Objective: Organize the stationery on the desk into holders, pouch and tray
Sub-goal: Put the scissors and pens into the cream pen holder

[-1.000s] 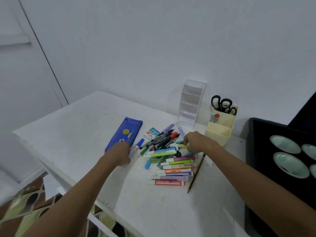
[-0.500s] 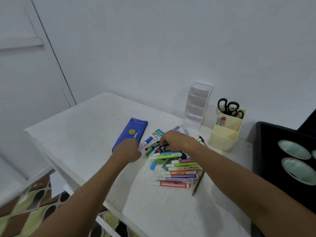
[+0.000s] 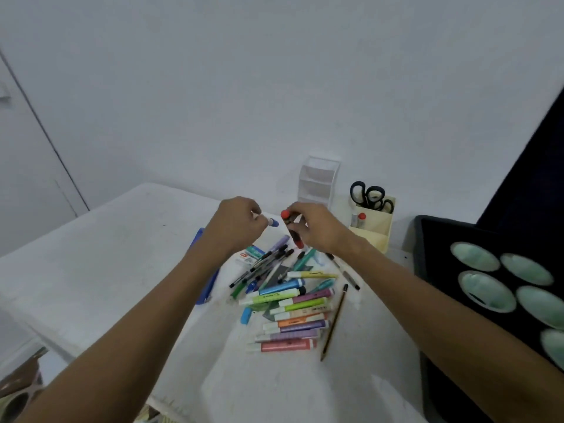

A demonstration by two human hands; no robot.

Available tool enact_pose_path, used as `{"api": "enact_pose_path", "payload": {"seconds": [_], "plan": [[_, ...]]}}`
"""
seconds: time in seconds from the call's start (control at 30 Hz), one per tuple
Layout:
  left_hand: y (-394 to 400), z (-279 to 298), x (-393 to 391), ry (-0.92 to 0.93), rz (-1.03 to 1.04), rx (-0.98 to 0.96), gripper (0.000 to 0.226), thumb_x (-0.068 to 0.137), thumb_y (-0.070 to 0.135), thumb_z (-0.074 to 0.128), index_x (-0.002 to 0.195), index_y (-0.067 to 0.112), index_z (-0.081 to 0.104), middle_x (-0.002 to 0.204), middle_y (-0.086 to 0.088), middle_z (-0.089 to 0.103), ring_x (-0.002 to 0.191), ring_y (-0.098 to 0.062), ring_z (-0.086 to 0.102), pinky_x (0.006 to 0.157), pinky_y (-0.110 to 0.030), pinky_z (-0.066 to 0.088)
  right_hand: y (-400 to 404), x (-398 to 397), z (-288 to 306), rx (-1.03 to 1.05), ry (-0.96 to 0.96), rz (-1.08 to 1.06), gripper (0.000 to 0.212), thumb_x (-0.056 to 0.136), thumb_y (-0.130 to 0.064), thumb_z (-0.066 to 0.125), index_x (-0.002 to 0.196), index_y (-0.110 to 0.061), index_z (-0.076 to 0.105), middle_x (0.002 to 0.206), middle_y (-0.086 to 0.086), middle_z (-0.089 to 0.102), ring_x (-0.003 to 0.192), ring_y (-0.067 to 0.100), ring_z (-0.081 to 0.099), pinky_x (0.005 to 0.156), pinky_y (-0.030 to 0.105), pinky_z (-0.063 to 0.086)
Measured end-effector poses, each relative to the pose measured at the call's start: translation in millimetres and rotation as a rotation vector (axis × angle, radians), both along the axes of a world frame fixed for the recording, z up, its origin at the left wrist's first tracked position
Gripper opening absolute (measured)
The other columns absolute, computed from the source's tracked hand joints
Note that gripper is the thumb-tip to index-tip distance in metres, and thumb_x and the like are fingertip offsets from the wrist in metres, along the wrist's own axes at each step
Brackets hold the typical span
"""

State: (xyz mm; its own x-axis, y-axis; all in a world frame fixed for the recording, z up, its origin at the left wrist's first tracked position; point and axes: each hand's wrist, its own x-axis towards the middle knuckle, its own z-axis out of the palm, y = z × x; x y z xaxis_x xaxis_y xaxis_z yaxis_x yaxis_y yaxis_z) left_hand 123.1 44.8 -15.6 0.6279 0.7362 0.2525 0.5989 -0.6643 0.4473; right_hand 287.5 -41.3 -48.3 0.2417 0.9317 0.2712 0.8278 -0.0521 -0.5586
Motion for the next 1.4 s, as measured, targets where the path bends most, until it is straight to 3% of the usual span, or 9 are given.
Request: {"api": "enact_pose_path", "payload": {"seconds": [0.13,0.4,0.53,0.73,0.9,1.0,1.17,1.3,1.4], "plan": [[-18.0,34.3,48.6,-0.176,-0.144,0.081,0.017,0.083,0.022,0.058,0.093,0.014,0.07,0.076,0.004,0.062,0.063,-0.01,0.053,0.053,-0.014,0.036,-46.4,32.9,42.9,0.227,0.071,-0.191,0.023,0.09,-0.014,0.061,0.113,-0.015,0.062,0.097,-0.006,0.063,0.074,0.012,0.063,0.062,0.01,0.047],[-56.9,47.9,152.5,-0.313,-0.422,0.113,0.02,0.084,0.021,0.057,0.098,0.014,0.069,0.083,0.006,0.063,0.074,-0.01,0.052,0.053,-0.006,0.028,-108.1,95.6,54.3,0.418,0.101,-0.472,0.021,0.088,-0.011,0.063,0.108,-0.016,0.06,0.098,0.001,0.064,0.075,0.001,0.061,0.061,0.001,0.045],[-61.0,27.8,186.1,-0.173,-0.464,0.075,0.017,0.082,0.016,0.058,0.092,0.01,0.07,0.083,-0.003,0.069,0.07,-0.016,0.055,0.054,-0.017,0.035,-104.8,110.4,23.3,0.348,0.111,-0.527,0.018,0.086,-0.003,0.063,0.101,-0.012,0.061,0.093,0.006,0.065,0.065,0.002,0.061,0.058,0.003,0.045],[-59.2,-2.6,204.6,0.003,-0.499,0.075,0.016,0.085,0.01,0.05,0.079,0.002,0.063,0.065,-0.003,0.055,0.063,-0.022,0.052,0.049,-0.027,0.038,-91.2,127.1,-18.6,0.261,0.093,-0.543,0.019,0.086,0.003,0.057,0.093,-0.015,0.058,0.09,0.007,0.064,0.07,0.023,0.061,0.056,0.007,0.042],[-49.0,-27.3,210.7,0.029,-0.508,0.059,0.013,0.084,0.01,0.053,0.088,0.005,0.064,0.076,-0.011,0.062,0.07,-0.025,0.055,0.059,-0.032,0.045,-82.1,131.9,-34.7,0.188,0.052,-0.545,0.015,0.084,0.005,0.056,0.09,-0.008,0.06,0.091,0.012,0.062,0.076,0.026,0.059,0.068,0.032,0.052],[-45.1,-35.6,215.2,0.058,-0.512,0.1,0.009,0.081,0.015,0.06,0.083,0.008,0.066,0.077,-0.008,0.065,0.075,-0.026,0.059,0.061,-0.032,0.045,-77.3,131.4,-39.8,0.146,0.047,-0.546,0.013,0.084,0.002,0.061,0.087,-0.011,0.061,0.093,0.012,0.062,0.079,0.023,0.06,0.072,0.033,0.053],[-41.4,-44.4,215.5,0.151,-0.48,0.254,0.021,0.086,0.031,0.061,0.1,0.02,0.072,0.102,-0.008,0.061,0.098,-0.029,0.051,0.08,-0.036,0.045,-74.8,126.4,-46.2,0.144,0.099,-0.566,0.016,0.085,0.001,0.062,0.1,-0.003,0.066,0.098,0.014,0.068,0.086,0.025,0.066,0.077,0.029,0.054],[-39.6,-51.5,208.8,0.23,-0.482,0.231,0.042,0.084,0.023,0.058,0.126,0.023,0.057,0.123,-0.011,0.052,0.11,-0.033,0.047,0.089,-0.041,0.042,-83.2,120.2,-43.6,0.124,0.114,-0.557,0.041,0.084,0.003,0.061,0.124,-0.005,0.057,0.106,0.01,0.064,0.087,0.018,0.06,0.077,0.021,0.045],[-35.4,-46.5,197.1,0.143,-0.503,0.166,0.053,0.083,0.018,0.06,0.134,0.023,0.051,0.126,-0.012,0.052,0.115,-0.033,0.047,0.092,-0.042,0.044,-85.6,113.5,-37.8,0.206,0.069,-0.592,0.039,0.083,-0.002,0.063,0.122,-0.007,0.058,0.106,0.009,0.058,0.087,0.017,0.055,0.074,0.024,0.045]]}}
